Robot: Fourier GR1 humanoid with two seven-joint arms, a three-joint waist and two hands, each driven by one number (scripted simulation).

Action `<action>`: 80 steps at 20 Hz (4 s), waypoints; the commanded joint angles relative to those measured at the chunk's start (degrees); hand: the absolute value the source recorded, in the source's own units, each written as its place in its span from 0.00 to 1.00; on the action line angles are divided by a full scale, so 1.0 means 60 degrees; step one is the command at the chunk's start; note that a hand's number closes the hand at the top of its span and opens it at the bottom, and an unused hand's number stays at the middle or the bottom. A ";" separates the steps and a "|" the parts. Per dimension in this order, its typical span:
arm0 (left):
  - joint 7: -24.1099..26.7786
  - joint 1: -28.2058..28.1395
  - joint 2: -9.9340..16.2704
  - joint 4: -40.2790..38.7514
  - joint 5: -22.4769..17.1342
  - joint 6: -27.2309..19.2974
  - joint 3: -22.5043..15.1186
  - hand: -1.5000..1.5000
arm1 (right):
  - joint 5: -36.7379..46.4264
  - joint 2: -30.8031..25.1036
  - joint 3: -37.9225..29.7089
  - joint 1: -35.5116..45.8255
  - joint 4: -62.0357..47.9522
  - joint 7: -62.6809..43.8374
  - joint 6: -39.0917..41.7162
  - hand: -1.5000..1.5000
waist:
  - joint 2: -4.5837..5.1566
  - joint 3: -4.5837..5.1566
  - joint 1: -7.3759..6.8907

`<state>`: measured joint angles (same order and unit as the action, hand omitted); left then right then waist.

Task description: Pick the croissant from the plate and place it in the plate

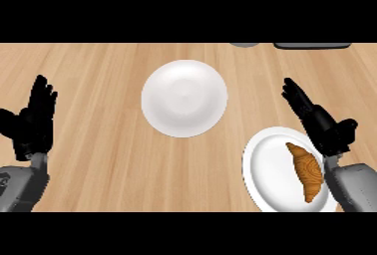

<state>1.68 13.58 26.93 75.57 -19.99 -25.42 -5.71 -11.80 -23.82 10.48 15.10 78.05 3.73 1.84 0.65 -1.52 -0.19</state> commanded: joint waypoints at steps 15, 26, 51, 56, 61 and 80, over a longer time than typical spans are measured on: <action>0.1620 -0.3121 0.1300 0.0875 0.1392 0.1301 -0.1153 0.50 | -0.0500 0.2934 -0.2485 -0.4670 0.4540 0.5199 -0.3412 0.00 | -0.0227 0.0246 0.0352; 0.1527 -0.2869 0.1202 0.0908 0.1849 0.1321 -0.1045 0.50 | 0.2017 0.0553 -0.1811 -0.8744 0.6992 0.3052 -0.2485 0.00 | -0.0108 0.0276 0.0192; 0.1638 -0.3342 0.0377 0.1124 0.2619 0.1685 -0.0635 0.50 | 0.4997 -0.1876 -0.0945 -0.4318 0.4805 -0.4316 0.0809 0.00 | -0.0101 0.0255 -0.0041; 0.1044 -0.3438 0.0056 0.1830 0.2983 0.1766 -0.0558 0.50 | 0.5485 -0.1389 -0.0932 -0.3863 0.3593 -0.3474 0.1188 0.00 | -0.0109 0.0250 -0.0026; 0.1398 -0.2871 0.0037 0.1056 0.3198 0.2345 0.0032 0.50 | 0.5895 -0.0760 -0.0671 -0.3152 0.2602 -0.3274 0.1609 0.00 | -0.0102 0.0253 -0.0002; 0.1548 -0.3352 -0.0976 0.1235 0.4349 0.3405 0.1348 0.50 | 0.7557 0.0540 -0.1390 -0.2551 0.0376 -0.1825 0.1833 0.00 | -0.0109 0.0253 0.0007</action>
<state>8.44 -5.45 22.65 84.53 4.60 -6.01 0.93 31.79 -22.21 2.89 -3.34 83.91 -8.12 12.53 -0.02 -0.01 -0.05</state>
